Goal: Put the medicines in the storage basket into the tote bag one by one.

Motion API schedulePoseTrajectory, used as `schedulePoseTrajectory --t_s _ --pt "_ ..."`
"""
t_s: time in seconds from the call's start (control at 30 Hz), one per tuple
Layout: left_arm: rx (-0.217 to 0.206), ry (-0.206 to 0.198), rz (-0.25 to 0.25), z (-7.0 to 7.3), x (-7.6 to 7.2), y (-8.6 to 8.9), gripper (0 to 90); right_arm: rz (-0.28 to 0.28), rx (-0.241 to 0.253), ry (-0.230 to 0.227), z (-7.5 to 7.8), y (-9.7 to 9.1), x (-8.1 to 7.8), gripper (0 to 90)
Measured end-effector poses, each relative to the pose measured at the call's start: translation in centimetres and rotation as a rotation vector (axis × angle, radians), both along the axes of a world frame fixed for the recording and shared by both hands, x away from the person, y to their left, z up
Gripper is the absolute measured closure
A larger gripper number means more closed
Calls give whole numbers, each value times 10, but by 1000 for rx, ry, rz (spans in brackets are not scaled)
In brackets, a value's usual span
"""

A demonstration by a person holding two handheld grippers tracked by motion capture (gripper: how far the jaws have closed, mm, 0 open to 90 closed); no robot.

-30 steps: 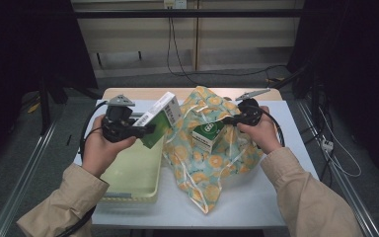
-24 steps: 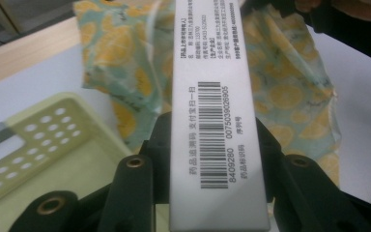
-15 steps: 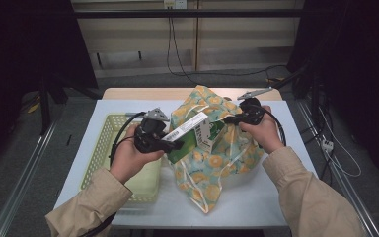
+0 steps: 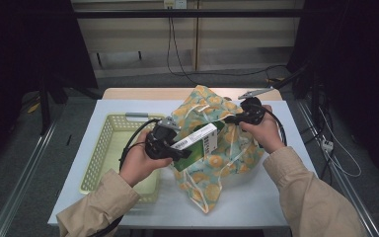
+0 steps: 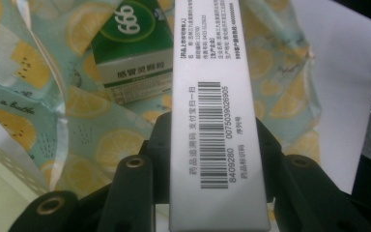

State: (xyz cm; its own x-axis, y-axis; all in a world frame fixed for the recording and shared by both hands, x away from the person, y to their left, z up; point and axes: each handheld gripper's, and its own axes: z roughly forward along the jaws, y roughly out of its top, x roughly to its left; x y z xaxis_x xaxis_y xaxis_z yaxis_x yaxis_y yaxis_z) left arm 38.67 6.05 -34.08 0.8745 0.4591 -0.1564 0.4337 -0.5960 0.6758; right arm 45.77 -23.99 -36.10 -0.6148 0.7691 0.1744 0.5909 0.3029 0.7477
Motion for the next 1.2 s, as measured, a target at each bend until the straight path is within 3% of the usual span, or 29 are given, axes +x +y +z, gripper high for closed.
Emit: schedulePoseTrajectory --t_s 0.43,0.93,1.2 --pt "5 20 -16 -21 7 -33 629 13 -7 -8 4 5 -2 895" --pt "20 38 29 -43 22 -61 627 10 0 -15 10 3 -5 895" --pt "19 23 45 -45 29 -77 627 15 0 -22 10 3 -4 895"
